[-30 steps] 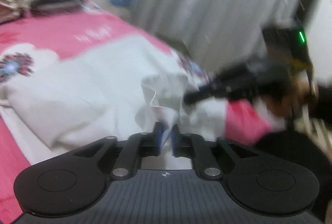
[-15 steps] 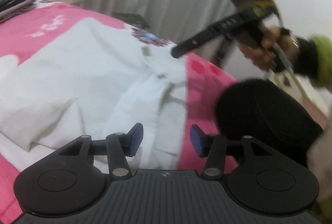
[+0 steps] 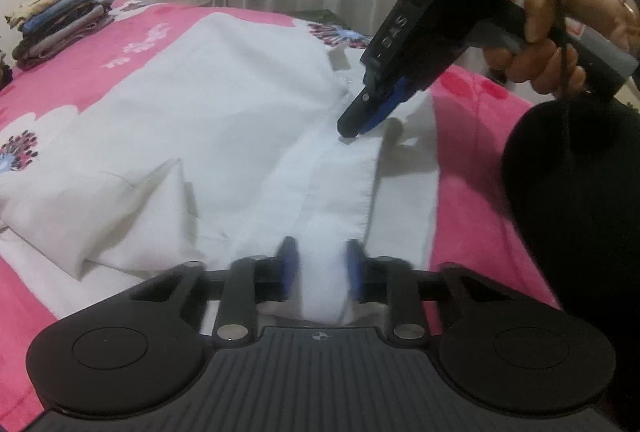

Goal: Fold clothes

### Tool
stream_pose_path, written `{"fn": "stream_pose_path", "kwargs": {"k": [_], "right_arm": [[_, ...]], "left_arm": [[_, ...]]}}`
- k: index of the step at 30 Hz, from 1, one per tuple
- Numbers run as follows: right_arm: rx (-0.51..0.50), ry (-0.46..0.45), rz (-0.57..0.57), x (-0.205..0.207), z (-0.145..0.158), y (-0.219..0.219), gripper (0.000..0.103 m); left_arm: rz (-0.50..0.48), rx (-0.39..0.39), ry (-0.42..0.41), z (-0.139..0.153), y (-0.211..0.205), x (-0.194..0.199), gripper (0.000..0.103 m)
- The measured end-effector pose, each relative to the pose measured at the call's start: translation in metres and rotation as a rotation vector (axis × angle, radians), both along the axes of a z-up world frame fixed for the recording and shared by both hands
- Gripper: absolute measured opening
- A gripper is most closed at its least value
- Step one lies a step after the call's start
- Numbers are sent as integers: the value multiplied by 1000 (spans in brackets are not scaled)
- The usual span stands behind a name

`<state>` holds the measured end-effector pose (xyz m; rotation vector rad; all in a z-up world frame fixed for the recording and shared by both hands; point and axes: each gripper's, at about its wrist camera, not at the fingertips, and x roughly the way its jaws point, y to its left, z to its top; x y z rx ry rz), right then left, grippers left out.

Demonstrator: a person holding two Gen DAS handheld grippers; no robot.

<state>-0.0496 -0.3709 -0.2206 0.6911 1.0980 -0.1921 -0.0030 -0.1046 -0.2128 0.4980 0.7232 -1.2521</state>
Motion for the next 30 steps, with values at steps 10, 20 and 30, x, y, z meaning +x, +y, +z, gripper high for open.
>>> {"fn": "stream_pose_path", "kwargs": {"k": [10,20,30], "right_arm": [[11,-29,-116,-16,12,-19,29],[75,23,-114,-14,-10,-14,26],[-93,19,-6,-23,17,-9,4]], "left_arm": [[-64,31,-98,-3,-4,-23,26],[-7,34,-161,-9,-12,-26,17],[-100,-1,-141,3,-8,-41,5]]}}
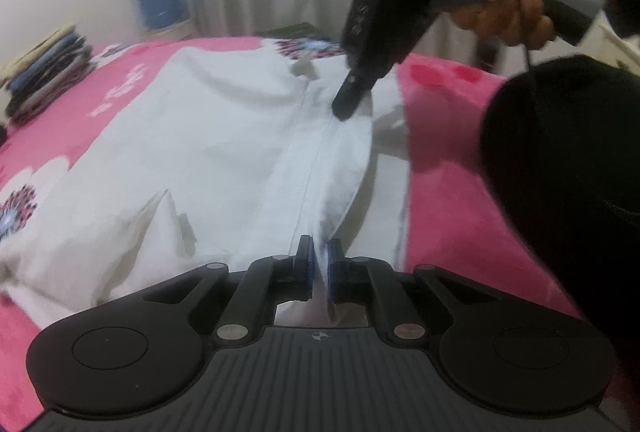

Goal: Fold clothes

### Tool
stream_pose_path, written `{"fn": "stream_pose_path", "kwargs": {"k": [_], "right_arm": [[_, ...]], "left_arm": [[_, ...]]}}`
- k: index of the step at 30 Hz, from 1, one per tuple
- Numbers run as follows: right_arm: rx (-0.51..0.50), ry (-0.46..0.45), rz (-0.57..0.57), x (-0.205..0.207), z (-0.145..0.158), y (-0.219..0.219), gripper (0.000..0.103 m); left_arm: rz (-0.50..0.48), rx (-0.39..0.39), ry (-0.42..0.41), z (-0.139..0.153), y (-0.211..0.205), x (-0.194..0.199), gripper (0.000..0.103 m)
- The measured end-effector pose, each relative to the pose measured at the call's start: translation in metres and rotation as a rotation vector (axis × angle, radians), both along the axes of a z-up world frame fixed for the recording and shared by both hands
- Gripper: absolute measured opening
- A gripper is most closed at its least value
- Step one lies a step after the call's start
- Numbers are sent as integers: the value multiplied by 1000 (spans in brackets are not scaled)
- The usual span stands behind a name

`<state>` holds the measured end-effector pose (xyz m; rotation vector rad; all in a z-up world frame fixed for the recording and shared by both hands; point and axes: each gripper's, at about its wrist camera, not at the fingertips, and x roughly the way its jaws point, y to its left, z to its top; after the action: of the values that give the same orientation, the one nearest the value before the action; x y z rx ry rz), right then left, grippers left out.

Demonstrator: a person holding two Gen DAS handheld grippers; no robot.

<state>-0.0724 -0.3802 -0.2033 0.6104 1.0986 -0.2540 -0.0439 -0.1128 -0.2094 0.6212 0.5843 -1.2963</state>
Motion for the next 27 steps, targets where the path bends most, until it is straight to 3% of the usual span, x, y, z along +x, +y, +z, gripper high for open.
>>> {"fn": "stream_pose_path", "kwargs": {"k": [4,10,12,15,18,21,27], "right_arm": [[-57,61,21,-2,-12,7,4],[-108,69,27,-4,-17,15,7],[-140,71,37,-7,-9,17,13],[-180,37,20,-16,12,16,14],[-205,-21,6,-22,34,18,16],[-211,-102,60,-14,45,37,16],[-187,-107,156,17,13,63,15]], "left_arm": [[-39,16,28,-3,-1,-6,4],[-44,64,48,-12,-5,-5,7],[-58,62,84,-5,-2,0,13],[-94,33,171,9,6,14,23],[-62,-26,235,23,13,37,29],[5,-83,284,34,20,62,30],[252,-175,316,33,30,113,33]]}}
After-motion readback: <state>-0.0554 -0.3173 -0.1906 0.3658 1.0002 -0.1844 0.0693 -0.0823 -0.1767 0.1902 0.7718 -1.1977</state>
